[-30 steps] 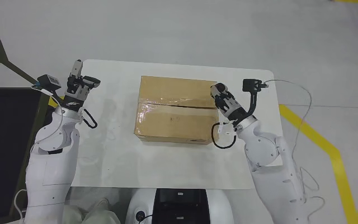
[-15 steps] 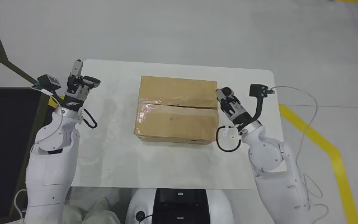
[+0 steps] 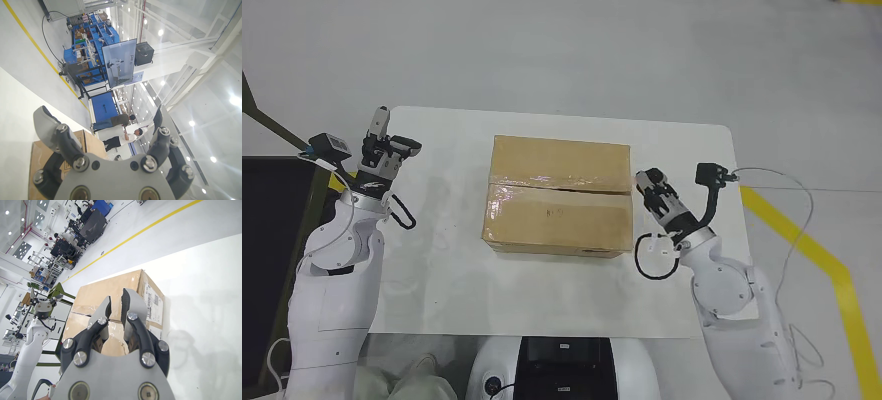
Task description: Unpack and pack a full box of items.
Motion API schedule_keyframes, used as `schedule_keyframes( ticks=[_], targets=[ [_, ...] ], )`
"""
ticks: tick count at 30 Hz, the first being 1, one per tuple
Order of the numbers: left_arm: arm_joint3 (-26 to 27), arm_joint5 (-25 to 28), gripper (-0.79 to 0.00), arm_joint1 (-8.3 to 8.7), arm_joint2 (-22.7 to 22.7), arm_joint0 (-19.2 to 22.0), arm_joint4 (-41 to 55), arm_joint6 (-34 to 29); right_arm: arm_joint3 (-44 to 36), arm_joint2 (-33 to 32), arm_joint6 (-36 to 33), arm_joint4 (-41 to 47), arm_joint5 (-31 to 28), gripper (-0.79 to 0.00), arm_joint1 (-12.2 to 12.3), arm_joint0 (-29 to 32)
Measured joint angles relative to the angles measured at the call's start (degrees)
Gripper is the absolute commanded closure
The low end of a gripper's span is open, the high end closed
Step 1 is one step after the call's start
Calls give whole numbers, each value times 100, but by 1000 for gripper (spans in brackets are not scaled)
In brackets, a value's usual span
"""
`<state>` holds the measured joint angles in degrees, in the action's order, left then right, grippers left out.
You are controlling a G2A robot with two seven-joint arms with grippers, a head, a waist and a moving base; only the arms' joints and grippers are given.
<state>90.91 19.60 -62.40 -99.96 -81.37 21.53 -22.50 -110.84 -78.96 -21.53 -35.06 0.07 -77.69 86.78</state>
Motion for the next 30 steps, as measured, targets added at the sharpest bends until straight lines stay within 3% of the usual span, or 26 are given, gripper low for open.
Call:
schedule_keyframes(
  ticks=[7, 10, 13, 22, 30],
  targets=[
    [0, 0, -785, 0, 0, 0, 0, 0, -438, -207, 10, -185, 465, -120, 37, 276],
    [0, 0, -785, 0, 0, 0, 0, 0, -592, -262, -82, -216, 566, -18, 51, 276],
    [0, 0, -785, 0, 0, 0, 0, 0, -641, -269, -327, -303, 606, 0, 71, 102],
    [0, 0, -785, 0, 0, 0, 0, 0, -116, 80, -1287, -117, 630, 0, 74, -1065],
    [0, 0, -785, 0, 0, 0, 0, 0, 949, 869, -2128, 559, 506, 0, -25, -2391]
  ],
)
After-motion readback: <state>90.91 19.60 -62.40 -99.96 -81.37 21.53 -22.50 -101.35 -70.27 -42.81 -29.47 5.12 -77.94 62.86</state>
